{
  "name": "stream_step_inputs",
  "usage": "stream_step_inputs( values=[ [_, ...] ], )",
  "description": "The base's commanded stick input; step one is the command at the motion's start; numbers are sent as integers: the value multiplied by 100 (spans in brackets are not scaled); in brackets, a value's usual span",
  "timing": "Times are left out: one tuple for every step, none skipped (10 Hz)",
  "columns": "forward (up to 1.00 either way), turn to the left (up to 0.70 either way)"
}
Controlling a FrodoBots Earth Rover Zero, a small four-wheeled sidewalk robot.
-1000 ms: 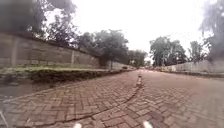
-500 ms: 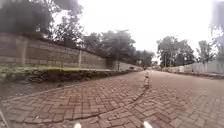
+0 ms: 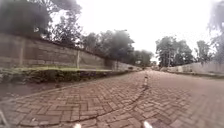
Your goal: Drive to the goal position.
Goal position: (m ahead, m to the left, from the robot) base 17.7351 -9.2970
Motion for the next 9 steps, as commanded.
stream_step_inputs(
  values=[
    [50, 0],
    [50, 2],
    [50, 4],
    [50, 0],
    [50, 0],
    [50, 22],
    [50, 14],
    [50, 7],
    [50, 11]
  ],
)
